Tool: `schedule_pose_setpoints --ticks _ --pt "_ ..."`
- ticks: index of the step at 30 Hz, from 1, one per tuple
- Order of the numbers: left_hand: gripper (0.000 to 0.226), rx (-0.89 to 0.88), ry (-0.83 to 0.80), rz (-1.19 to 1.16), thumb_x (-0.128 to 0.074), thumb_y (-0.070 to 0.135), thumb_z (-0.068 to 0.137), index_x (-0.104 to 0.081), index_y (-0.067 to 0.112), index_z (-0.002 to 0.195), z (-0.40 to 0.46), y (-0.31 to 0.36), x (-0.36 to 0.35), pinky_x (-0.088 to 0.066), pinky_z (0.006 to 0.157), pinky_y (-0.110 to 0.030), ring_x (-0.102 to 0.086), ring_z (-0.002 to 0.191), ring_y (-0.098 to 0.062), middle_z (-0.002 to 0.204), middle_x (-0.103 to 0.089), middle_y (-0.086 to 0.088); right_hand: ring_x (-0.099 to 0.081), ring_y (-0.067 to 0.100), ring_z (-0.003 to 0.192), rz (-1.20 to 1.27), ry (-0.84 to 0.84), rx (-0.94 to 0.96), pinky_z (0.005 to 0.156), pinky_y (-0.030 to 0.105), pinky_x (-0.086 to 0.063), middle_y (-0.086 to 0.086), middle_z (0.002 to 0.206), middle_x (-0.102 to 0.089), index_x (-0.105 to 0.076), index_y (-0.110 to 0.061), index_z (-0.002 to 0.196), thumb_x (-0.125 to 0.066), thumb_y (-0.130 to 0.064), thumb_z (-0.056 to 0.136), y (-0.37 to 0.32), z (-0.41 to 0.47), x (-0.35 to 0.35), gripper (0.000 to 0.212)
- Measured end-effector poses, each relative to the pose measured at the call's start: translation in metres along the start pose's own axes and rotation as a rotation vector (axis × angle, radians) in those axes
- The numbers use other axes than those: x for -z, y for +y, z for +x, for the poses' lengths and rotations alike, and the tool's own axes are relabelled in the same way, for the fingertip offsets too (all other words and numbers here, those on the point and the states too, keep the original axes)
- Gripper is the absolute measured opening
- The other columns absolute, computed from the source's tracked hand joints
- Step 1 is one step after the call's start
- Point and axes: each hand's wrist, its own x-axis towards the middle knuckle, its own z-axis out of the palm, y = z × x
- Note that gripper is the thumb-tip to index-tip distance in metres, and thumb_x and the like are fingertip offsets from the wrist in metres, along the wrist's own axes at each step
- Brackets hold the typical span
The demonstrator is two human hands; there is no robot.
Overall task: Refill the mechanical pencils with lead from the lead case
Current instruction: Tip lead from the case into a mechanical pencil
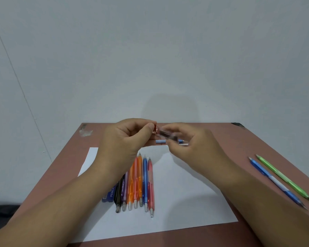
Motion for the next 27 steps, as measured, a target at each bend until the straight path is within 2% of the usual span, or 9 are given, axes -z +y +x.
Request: schedule_pose_setpoints --ticks 2,5,9,11,13,16,18,23,27 --pt "0.013 0.006 0.0 -0.019 -0.063 0.014 0.096 -0.076 0.017 0.099 0.0 -0.001 -0.002 -0.062 0.083 -0.039 -0.076 0.087 -0.021 0.09 -0.078 -0.002 -0.065 0.0 0.106 -0.032 0.051 0.028 0.09 0.023 -0.056 -0.022 0.111 -0.07 -0.073 -0.038 0.118 -0.071 -0.019 0.092 0.001 0.001 0.0 0.032" --pt "0.013 -0.001 -0.015 0.011 -0.063 0.012 0.096 -0.076 0.015 0.098 0.0 -0.002 -0.003 -0.061 0.085 -0.041 -0.076 0.086 -0.02 0.09 -0.078 -0.002 -0.067 -0.002 0.098 0.049 0.092 -0.041 0.086 0.019 -0.055 -0.021 0.108 -0.07 -0.076 -0.038 0.112 -0.075 -0.017 0.089 0.0 0.001 0.0 0.031" --pt "0.013 0.001 -0.02 0.047 -0.064 0.012 0.096 -0.076 0.017 0.098 0.0 -0.003 -0.002 -0.061 0.084 -0.039 -0.076 0.086 -0.017 0.089 -0.078 0.001 -0.068 0.0 0.096 0.178 0.097 -0.141 0.082 0.031 -0.062 -0.022 0.105 -0.07 -0.078 -0.039 0.107 -0.079 -0.018 0.087 0.001 0.002 0.0 0.029" --pt "0.013 0.01 -0.026 0.065 -0.064 0.012 0.096 -0.076 0.017 0.098 0.0 -0.003 -0.001 -0.062 0.084 -0.038 -0.076 0.085 -0.016 0.088 -0.078 0.002 -0.068 0.002 0.096 0.2 0.095 -0.158 0.081 0.032 -0.062 -0.02 0.106 -0.07 -0.078 -0.038 0.107 -0.08 -0.018 0.086 0.001 0.003 0.0 0.028" --pt "0.013 0.014 -0.031 0.088 -0.064 0.013 0.096 -0.076 0.017 0.099 0.0 -0.003 -0.001 -0.062 0.084 -0.038 -0.076 0.086 -0.016 0.089 -0.078 0.002 -0.068 0.001 0.096 0.194 0.107 -0.14 0.084 0.026 -0.059 -0.017 0.106 -0.071 -0.078 -0.036 0.105 -0.083 -0.019 0.083 0.002 0.004 0.0 0.028" --pt "0.014 0.043 -0.026 0.078 -0.063 0.013 0.097 -0.076 0.016 0.1 0.0 -0.004 -0.002 -0.061 0.084 -0.037 -0.075 0.087 -0.016 0.089 -0.078 0.002 -0.064 -0.002 0.095 0.114 0.125 -0.076 0.079 0.012 -0.052 -0.017 0.104 -0.067 -0.077 -0.036 0.103 -0.082 -0.018 0.083 0.002 0.006 0.001 0.027" --pt "0.014 0.14 -0.027 -0.014 -0.062 0.011 0.097 -0.075 0.014 0.101 0.0 -0.004 -0.003 -0.061 0.086 -0.036 -0.075 0.089 -0.019 0.092 -0.078 -0.002 -0.061 -0.004 0.096 0.037 0.138 -0.016 0.078 0.006 -0.046 -0.014 0.104 -0.065 -0.076 -0.035 0.102 -0.08 -0.012 0.085 0.004 0.007 0.002 0.029" --pt "0.029 0.628 -0.057 -0.618 -0.06 0.014 0.098 -0.063 -0.006 0.119 0.004 0.0 -0.007 -0.06 0.085 -0.037 -0.073 0.1 -0.034 0.107 -0.073 -0.024 -0.059 0.0 0.101 -0.179 0.24 0.144 0.087 0.003 -0.039 -0.012 0.108 -0.064 -0.077 -0.018 0.103 -0.069 0.003 0.086 0.008 0.01 0.009 0.029" --pt "0.043 0.769 -0.137 -0.752 -0.053 0.027 0.101 -0.058 -0.01 0.122 0.005 0.005 -0.003 -0.058 0.086 -0.042 -0.071 0.103 -0.041 0.112 -0.069 -0.032 -0.058 0.015 0.099 -0.374 0.281 0.273 0.093 0.007 -0.036 -0.011 0.105 -0.067 -0.076 -0.02 0.108 -0.069 0.0 0.087 0.013 0.011 0.012 0.03"
